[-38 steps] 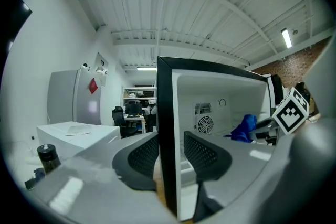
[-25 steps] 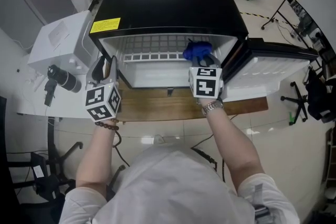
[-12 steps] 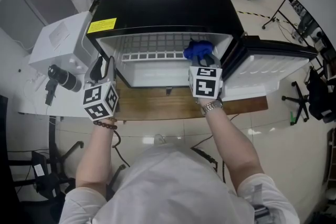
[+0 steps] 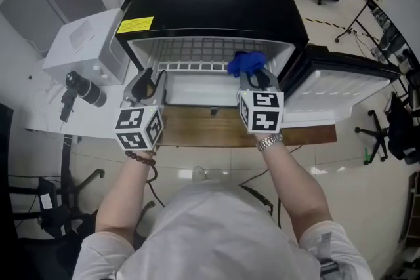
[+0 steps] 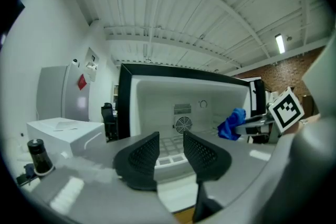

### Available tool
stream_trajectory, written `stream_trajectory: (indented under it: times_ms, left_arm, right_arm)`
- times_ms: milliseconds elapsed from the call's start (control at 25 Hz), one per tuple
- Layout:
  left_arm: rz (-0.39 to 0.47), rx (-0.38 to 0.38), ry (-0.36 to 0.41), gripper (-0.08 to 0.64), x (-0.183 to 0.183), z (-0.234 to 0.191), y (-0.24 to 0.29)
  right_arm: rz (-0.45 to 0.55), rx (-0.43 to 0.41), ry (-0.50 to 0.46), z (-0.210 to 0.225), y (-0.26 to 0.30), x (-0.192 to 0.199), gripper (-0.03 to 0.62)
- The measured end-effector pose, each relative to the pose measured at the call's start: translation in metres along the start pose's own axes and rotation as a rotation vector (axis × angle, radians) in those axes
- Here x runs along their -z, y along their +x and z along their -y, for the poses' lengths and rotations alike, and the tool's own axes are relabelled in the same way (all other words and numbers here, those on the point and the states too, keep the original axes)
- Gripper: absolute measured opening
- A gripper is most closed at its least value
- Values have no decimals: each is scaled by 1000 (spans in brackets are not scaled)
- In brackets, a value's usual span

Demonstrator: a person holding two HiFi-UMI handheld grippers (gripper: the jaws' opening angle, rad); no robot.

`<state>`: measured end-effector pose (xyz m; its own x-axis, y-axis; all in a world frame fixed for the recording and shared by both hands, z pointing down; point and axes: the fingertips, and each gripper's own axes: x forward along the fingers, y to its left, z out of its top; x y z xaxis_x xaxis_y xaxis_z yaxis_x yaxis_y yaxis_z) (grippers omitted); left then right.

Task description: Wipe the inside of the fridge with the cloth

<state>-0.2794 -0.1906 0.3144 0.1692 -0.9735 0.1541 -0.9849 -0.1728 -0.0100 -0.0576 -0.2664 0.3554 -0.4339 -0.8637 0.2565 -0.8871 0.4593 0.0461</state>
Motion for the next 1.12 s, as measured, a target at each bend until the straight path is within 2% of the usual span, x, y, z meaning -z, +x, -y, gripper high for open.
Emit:
stream_trajectory:
  times_ms: [320,520,1120]
  left_arm:
    - [-64,320,-120,252,-5,89,12]
    - [-103,492,-259,321,-7,138,18]
    - [-220,650,-507,317,14,175,25]
  right_arm:
    - [59,-154,-79,-40,-24,-8,91]
    - [87,-235,-131,-56,-38,-4,91]
    - [148,-397,-225,-80,-65,0,91]
